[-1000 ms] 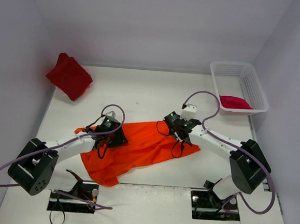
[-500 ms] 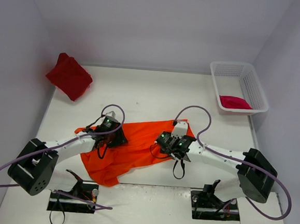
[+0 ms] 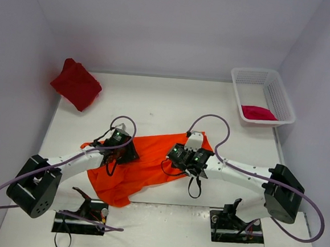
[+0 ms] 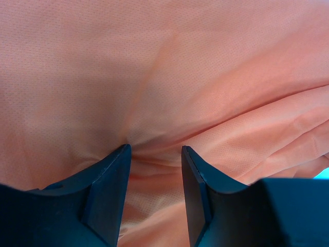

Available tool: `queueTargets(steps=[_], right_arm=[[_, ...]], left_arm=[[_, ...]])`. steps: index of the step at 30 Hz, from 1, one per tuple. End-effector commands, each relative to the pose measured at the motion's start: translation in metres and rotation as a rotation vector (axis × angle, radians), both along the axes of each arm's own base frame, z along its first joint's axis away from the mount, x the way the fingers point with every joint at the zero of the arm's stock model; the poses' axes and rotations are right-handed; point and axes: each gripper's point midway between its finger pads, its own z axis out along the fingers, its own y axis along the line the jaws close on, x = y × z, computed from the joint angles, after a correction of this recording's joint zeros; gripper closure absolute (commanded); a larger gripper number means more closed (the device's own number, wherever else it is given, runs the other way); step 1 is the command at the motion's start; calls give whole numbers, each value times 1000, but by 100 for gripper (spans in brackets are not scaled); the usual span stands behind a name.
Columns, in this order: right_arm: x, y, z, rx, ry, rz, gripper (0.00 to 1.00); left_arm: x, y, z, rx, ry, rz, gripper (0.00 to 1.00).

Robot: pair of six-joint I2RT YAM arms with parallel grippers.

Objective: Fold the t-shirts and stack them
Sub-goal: Fold the flattened tshirt in 1/3 of the way

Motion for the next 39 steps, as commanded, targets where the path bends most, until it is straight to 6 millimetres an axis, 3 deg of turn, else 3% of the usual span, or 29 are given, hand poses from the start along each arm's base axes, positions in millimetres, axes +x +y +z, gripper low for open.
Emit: queueTargets(steps=[1, 6, 9, 15, 20, 31, 39], right_arm=[[16, 4, 25, 0, -83, -12, 38], [20, 7, 31, -4, -103, -11, 38], [25, 12, 18, -64, -85, 1, 38], [33, 42, 5, -144, -87, 68, 37], [33, 64, 7, -153, -106, 110, 37], [27, 47, 15, -126, -130, 77, 37], [30, 44, 26, -106, -153, 63, 37]], left_arm=[[3, 5, 6, 10, -25, 5, 61], [3, 5, 5, 8, -24, 3, 61], [4, 3, 7, 2, -27, 1, 61], [3, 4, 9, 3, -28, -2, 61], [7, 3, 9, 14, -43, -14, 61], [52, -16, 4, 38, -25, -98, 61], [81, -9, 0, 43, -19, -95, 61]])
